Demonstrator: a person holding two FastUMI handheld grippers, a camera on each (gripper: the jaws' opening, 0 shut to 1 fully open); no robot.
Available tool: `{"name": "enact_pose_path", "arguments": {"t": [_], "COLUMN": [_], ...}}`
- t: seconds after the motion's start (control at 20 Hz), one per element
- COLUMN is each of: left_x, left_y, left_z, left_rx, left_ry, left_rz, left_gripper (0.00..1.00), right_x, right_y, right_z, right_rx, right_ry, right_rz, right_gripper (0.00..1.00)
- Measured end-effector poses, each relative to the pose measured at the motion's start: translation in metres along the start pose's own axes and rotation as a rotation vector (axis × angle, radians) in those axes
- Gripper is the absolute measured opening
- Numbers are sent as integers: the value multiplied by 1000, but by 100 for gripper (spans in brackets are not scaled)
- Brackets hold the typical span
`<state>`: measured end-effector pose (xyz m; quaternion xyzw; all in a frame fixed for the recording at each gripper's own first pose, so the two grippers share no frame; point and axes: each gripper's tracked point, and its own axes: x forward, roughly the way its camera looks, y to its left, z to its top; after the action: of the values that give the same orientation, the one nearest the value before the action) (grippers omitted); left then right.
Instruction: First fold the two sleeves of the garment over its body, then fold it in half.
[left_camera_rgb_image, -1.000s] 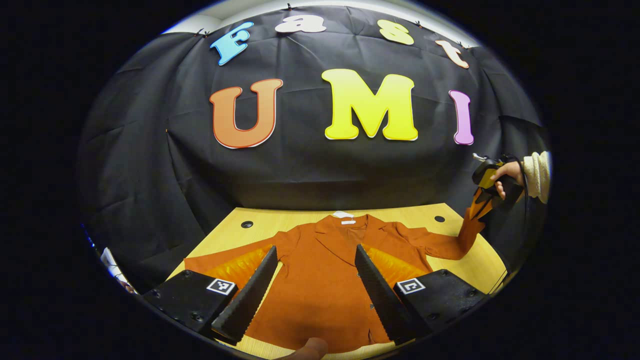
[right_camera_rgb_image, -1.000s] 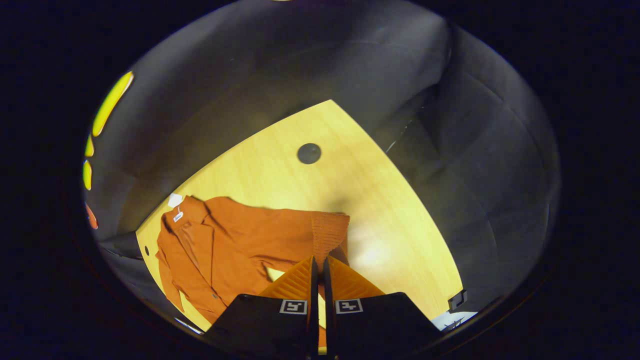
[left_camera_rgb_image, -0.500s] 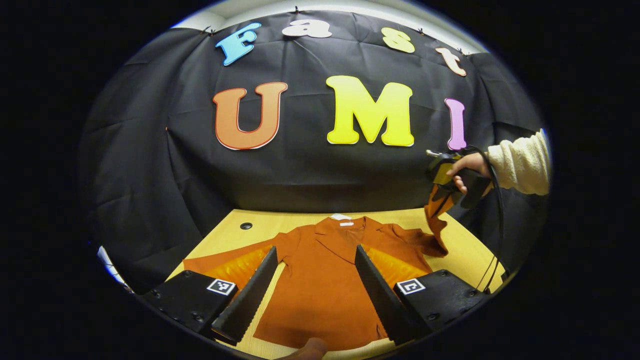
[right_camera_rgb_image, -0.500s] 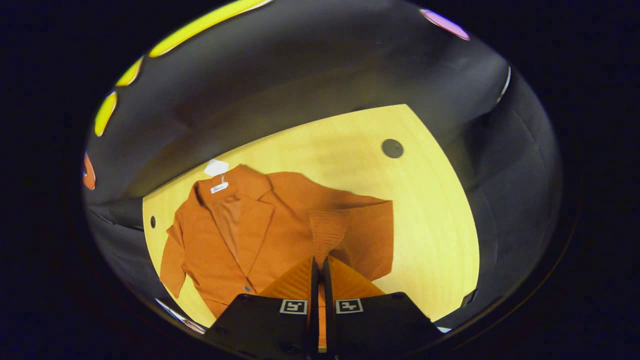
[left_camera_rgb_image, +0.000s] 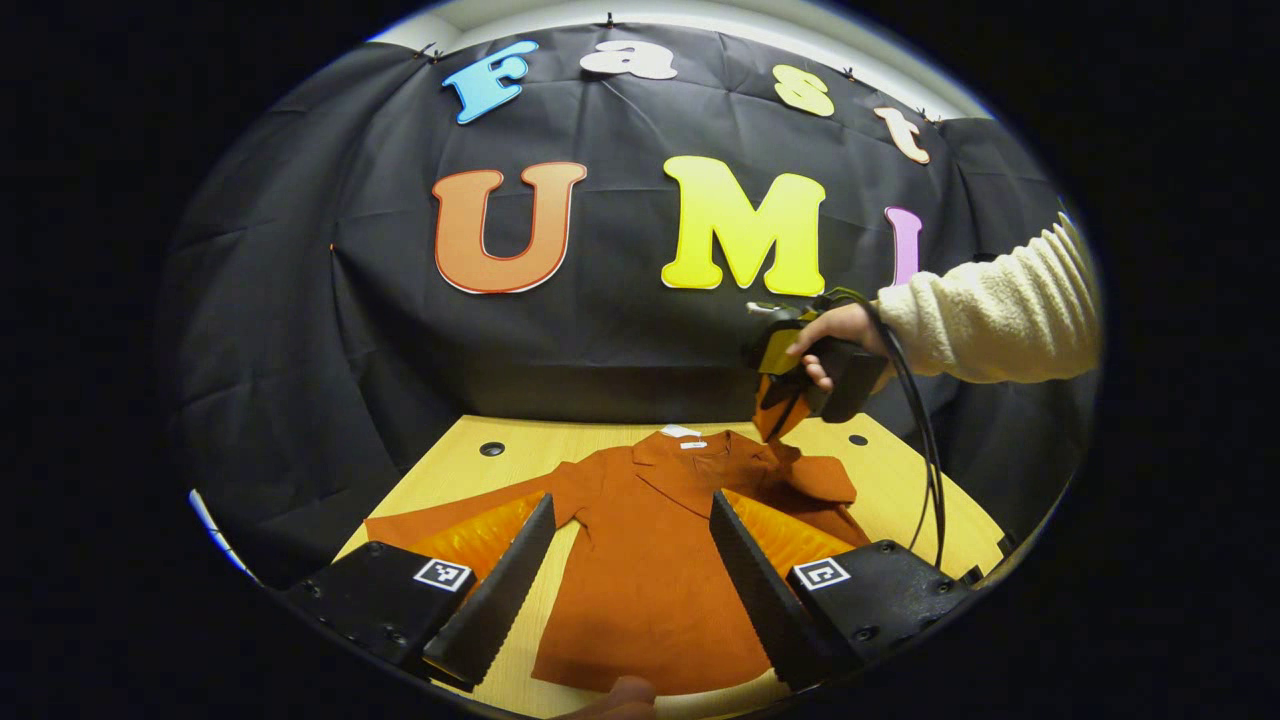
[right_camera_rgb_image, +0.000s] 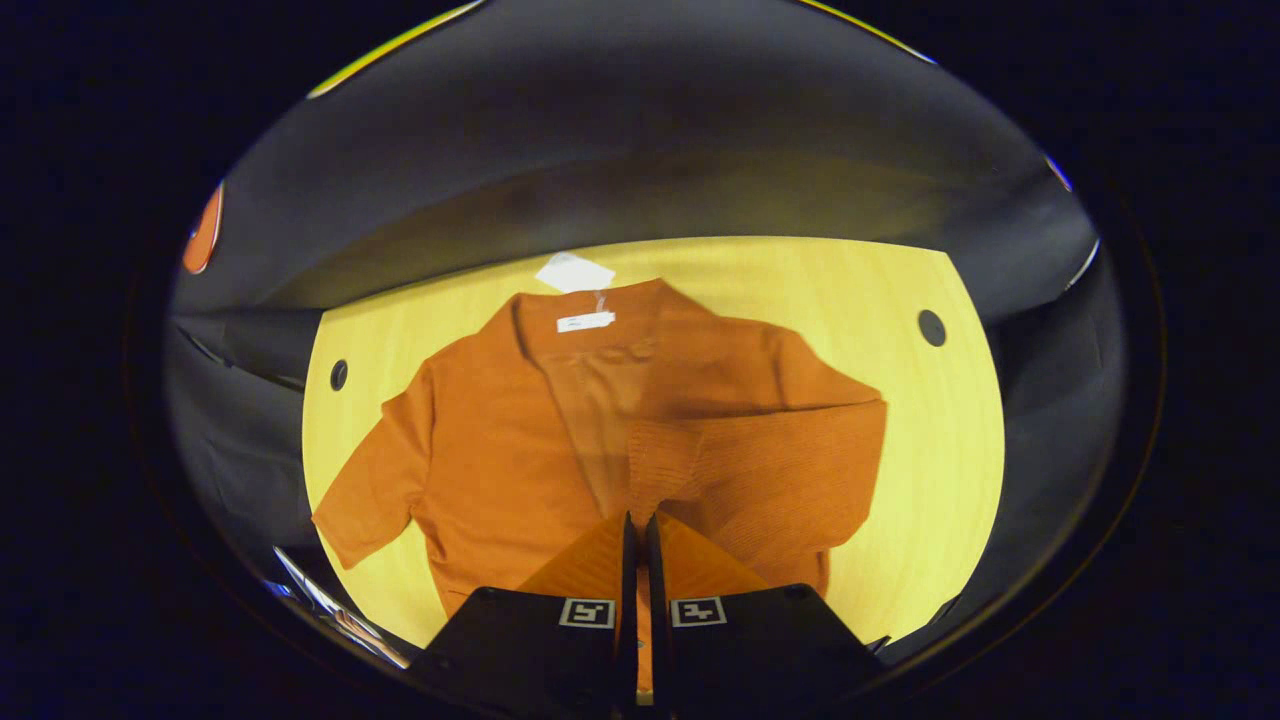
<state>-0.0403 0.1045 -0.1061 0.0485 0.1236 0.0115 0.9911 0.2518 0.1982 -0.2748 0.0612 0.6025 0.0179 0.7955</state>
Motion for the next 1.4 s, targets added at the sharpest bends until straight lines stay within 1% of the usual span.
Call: {"name": "enact_pose_path", "arguments": {"t": [0.15, 0.35, 0.5, 0.6, 0.7, 0.75, 0.9, 1.0, 1.15, 1.25, 1.3, 1.35, 1.4], "left_x": [-1, 1, 2, 2, 0, -1, -4, -5, -8, -8, -8, -6, -3], "left_y": [11, 15, 17, 19, 26, 30, 44, 51, 58, 59, 60, 62, 65], "left_z": [-6, -12, -17, -24, -32, -36, -46, -53, -63, -66, -67, -70, -72], "left_rx": [-3, -17, -9, -21, -34, -45, -71, -88, -114, -126, -134, -140, -147], "left_ry": [6, 21, 30, 47, 68, 77, 95, 109, 130, 137, 142, 147, 153], "left_rz": [-4, -38, -52, -58, -50, -46, -14, 5, 22, 33, 35, 44, 56], "left_gripper": [100, 100, 100, 100, 100, 100, 100, 100, 97, 97, 97, 97, 98], "right_x": [15, 43, 68, 82, 95, 100, 113, 120, 126, 126, 122, 120, 115], "right_y": [48, 109, 138, 156, 165, 171, 182, 184, 184, 190, 191, 201, 208], "right_z": [-9, -20, -34, -40, -42, -44, -47, -47, -48, -49, -47, -47, -44], "right_rx": [-61, -117, -136, -125, -135, -136, -134, -131, -125, -118, -111, -91, -76], "right_ry": [17, 31, 65, 80, 82, 83, 87, 88, 90, 88, 82, 80, 73], "right_rz": [9, 34, 27, 40, 33, 30, 27, 19, 10, 34, 47, 94, 131], "right_gripper": [6, 6, 6, 6, 4, 6, 6, 6, 6, 6, 11, 11, 23]}}
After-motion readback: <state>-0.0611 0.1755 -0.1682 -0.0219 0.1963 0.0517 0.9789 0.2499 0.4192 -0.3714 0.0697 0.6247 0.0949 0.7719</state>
